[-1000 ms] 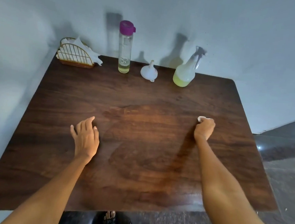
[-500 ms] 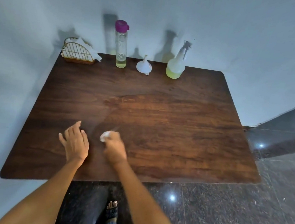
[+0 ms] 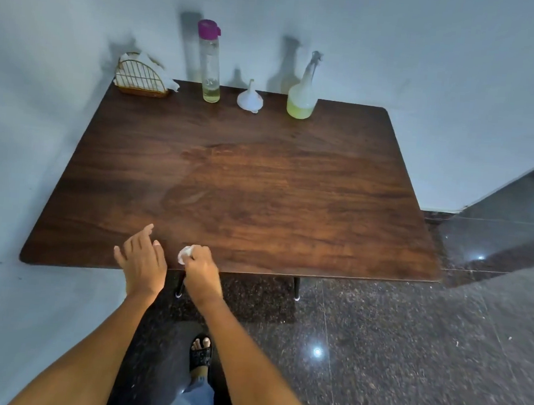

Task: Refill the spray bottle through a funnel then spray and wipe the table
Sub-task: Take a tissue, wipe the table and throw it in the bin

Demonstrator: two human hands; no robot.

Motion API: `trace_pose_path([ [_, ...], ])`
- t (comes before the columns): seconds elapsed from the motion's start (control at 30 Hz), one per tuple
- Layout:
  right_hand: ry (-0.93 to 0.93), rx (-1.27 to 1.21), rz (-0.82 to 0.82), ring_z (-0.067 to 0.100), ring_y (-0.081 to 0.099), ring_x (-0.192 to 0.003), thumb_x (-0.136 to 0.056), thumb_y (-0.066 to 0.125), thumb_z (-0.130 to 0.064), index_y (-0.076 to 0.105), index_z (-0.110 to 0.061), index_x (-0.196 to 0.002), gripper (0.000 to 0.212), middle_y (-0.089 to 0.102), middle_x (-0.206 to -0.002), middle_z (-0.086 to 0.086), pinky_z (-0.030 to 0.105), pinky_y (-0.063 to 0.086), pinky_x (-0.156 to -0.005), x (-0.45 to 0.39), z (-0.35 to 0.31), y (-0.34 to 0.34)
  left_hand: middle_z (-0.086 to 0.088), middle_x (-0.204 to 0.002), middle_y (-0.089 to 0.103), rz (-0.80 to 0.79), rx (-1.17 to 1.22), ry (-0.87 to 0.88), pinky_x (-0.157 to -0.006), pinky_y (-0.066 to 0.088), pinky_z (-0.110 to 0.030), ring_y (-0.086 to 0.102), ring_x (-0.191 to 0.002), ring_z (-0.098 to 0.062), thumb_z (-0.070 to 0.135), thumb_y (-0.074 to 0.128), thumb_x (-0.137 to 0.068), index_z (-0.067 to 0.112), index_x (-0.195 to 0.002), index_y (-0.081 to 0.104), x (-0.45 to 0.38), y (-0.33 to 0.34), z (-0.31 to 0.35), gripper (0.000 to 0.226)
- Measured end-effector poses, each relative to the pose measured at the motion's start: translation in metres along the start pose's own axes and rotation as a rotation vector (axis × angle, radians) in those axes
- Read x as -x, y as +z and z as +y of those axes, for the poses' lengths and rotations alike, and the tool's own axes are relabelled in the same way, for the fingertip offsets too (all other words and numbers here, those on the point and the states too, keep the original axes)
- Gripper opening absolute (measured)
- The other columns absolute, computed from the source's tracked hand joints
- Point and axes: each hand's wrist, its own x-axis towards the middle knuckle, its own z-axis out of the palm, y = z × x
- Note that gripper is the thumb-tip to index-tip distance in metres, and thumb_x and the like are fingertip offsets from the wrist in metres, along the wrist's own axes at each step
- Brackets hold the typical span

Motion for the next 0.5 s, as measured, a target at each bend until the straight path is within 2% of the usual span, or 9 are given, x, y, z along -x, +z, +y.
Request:
trace_pose_path([
  [0.13,0.218,-0.002,0.31,0.022,0.052,-0.11,-0.081,0.045,0.014,0.065,-0.008,-0.11,0.042,0.055,-0.119,0.009,0.025,0.043,-0.101,0.028,0.105,-0.058,-0.022,-0.121,0.059,0.009,-0.014,0.026,-0.105,0.024,-0.062,0.051,-0.116,-0.042,0.007,0.043,-0.095,0.001,-0.127,0.051,0.018,0.002,0.006,0.033],
  [0.23,0.48,-0.009,0.546,0.024,0.056,-0.103,-0.084,0.048,0.011,0.068,-0.005,-0.104,0.032,0.059,-0.113,0.011,0.018,0.045,-0.087,0.066,0.188,-0.114,-0.021,-0.121,0.059,-0.025,0.003,0.05,-0.106,0.022,-0.061,0.05,-0.116,-0.042,0.009,0.043,-0.096,0.002,-0.128,0.051,0.035,0.008,0.022,0.034],
  [0.33,0.622,-0.045,0.754,0.038,0.057,-0.093,-0.075,0.049,0.017,0.07,0.002,-0.093,0.031,0.062,-0.096,0.019,0.033,0.048,-0.077,0.089,0.222,-0.138,-0.019,-0.122,0.058,-0.06,0.009,0.096,-0.108,0.022,-0.06,0.049,-0.118,-0.039,0.011,0.042,-0.096,0.003,-0.129,0.05,0.052,0.016,0.043,0.034],
  [0.4,0.584,-0.074,0.724,0.031,0.057,-0.094,-0.07,0.049,0.019,0.07,-0.003,-0.09,0.036,0.061,-0.094,0.011,0.029,0.045,-0.084,0.086,0.209,-0.123,-0.018,-0.122,0.058,-0.079,0.0,0.129,-0.109,0.022,-0.059,0.05,-0.118,-0.037,0.012,0.042,-0.097,0.005,-0.129,0.05,0.062,0.023,0.061,0.035],
  [0.43,0.466,-0.101,0.658,0.027,0.058,-0.093,-0.065,0.047,0.021,0.069,-0.006,-0.088,0.041,0.062,-0.094,0.008,0.022,0.04,-0.085,0.083,0.193,-0.106,-0.017,-0.122,0.058,-0.091,-0.006,0.145,-0.11,0.021,-0.059,0.05,-0.119,-0.036,0.013,0.041,-0.097,0.005,-0.13,0.049,0.067,0.026,0.069,0.035],
  [0.5,0.206,-0.09,0.45,0.024,0.056,-0.093,-0.06,0.045,0.019,0.067,-0.007,-0.087,0.044,0.063,-0.095,0.01,0.024,0.041,-0.083,0.082,0.165,-0.071,-0.014,-0.124,0.057,-0.118,-0.007,0.191,-0.111,0.019,-0.057,0.049,-0.121,-0.034,0.014,0.04,-0.098,0.007,-0.131,0.048,0.077,0.034,0.092,0.035],
])
